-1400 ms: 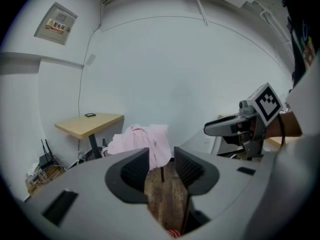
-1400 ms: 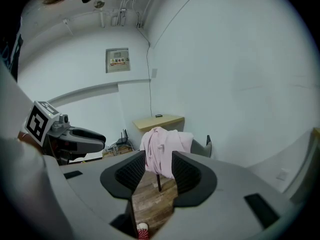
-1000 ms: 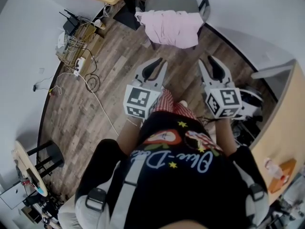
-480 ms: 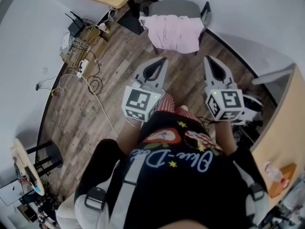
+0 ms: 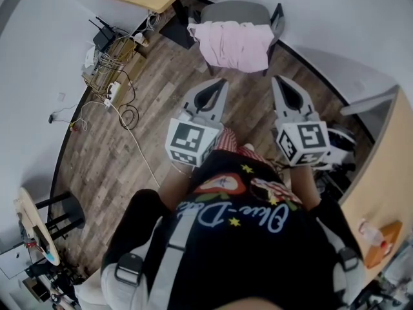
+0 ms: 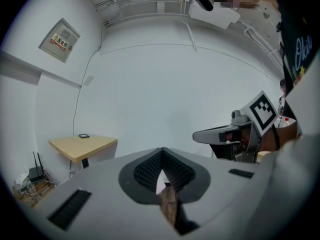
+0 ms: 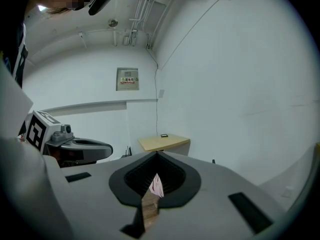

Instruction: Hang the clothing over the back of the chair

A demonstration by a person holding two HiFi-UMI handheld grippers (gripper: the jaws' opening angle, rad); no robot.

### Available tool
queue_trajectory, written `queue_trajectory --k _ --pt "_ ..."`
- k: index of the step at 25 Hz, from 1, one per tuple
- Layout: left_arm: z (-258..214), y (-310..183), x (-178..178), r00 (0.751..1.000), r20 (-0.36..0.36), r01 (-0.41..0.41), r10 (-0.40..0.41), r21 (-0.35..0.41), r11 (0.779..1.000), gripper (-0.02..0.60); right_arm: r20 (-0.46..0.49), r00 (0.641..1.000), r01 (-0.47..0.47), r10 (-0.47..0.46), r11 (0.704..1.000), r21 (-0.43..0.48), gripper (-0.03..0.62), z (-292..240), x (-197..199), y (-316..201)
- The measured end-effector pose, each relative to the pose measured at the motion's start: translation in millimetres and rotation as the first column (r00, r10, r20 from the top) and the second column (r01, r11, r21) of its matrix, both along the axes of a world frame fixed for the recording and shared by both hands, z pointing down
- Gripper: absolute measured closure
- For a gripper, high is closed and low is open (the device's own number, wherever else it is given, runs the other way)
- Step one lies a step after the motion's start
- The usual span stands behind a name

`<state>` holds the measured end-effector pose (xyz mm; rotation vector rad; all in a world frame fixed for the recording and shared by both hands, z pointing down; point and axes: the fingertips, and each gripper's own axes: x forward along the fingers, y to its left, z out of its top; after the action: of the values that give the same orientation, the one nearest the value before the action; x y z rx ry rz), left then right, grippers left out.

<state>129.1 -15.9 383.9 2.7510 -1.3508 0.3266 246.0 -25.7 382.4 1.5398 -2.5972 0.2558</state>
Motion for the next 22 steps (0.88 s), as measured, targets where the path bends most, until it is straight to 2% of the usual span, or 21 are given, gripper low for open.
queue_trajectory --k 12,22 --pt "-0.5 2.7 -1.7 1.000 0.008 0.008 -0.008 -0.003 1.000 0.580 -0.024 0.999 0.028 -0.027 1.000 0.011 0.594 -2.6 -5.2 4.0" --pt "4.4 5.6 -5.5 1.000 0.014 0.019 -0.018 -0.021 1.000 0.580 -0.005 1.000 0.019 -0.019 1.000 0.004 0.594 -0.9 -4.3 4.4"
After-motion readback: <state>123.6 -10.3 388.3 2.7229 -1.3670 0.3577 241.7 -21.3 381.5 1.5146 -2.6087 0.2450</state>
